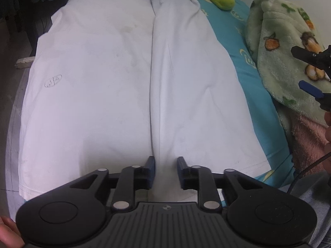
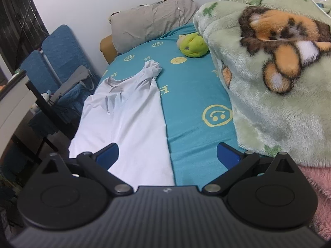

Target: Fold clothes

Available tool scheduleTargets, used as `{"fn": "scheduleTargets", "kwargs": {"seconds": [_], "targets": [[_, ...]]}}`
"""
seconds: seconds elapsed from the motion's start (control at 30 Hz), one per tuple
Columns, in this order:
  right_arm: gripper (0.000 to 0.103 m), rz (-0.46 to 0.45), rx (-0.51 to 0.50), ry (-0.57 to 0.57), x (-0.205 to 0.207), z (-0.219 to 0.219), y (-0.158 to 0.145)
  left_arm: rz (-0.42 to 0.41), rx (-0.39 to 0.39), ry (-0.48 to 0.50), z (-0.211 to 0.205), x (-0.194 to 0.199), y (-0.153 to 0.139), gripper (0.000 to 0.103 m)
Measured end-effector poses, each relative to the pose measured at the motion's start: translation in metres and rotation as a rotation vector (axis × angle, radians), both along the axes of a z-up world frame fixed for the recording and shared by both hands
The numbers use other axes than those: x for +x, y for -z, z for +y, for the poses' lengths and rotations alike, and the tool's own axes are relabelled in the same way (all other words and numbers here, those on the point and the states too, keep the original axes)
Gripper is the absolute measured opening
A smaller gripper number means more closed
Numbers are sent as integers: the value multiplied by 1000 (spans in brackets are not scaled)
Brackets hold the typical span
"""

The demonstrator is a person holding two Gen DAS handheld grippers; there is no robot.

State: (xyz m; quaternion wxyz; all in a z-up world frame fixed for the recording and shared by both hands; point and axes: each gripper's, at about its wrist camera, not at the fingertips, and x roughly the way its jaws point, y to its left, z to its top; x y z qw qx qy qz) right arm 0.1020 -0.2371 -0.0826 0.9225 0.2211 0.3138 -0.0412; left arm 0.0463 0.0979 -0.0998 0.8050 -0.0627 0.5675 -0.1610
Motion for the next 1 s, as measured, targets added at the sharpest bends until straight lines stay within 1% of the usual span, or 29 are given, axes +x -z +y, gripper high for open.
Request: {"fn": "scheduleTargets", "kwargs": {"seconds": [0.03,0.07,0.1,0.17,0.2,0.23,0.3,0.37,0.43,0.47,0.53,0.57,0.63,0.7,0.87,1.0], "targets": [[103,-2,-3,-5,0,1,0,-21,6,-3,1,-2,-5,45],[103,-4,-7,-9,0,3,-1,-47,16,-8,3,-3,-11,58],[103,-4,-12,-13,0,4,-1,-73,26,-16,5,-3,-17,64],[103,-4,-21,-18,-1,6,-2,-119,17,-46,15,0,-31,78],[103,-6,-25,-18,-1,7,-2,-136,-4,-72,17,5,-37,81],[103,-9,-28,-18,-3,8,-3,-139,-41,-116,21,14,-42,83],[103,-16,-29,-23,-5,9,-4,-127,-128,-225,33,38,-49,84],[103,-22,-23,-32,-6,11,-4,-116,-202,-348,48,75,-47,91],[103,-26,-27,-44,-4,15,-3,-123,-243,-479,58,117,-38,92],[103,-26,-29,-49,-1,17,-3,-126,-251,-544,74,134,-35,92],[103,-19,-32,-56,3,20,-1,-127,-277,-654,102,170,-21,92],[103,-17,-34,-60,5,22,1,-122,-300,-692,115,188,-13,92],[103,-14,-43,-64,10,25,3,-99,-365,-749,139,223,4,92],[103,-10,-49,-68,14,27,6,-78,-426,-802,156,250,23,92],[103,21,-37,-69,30,30,20,-34,-572,-941,189,292,91,92],[103,67,-32,-66,48,33,35,12,-686,-1052,215,320,146,92]]}}
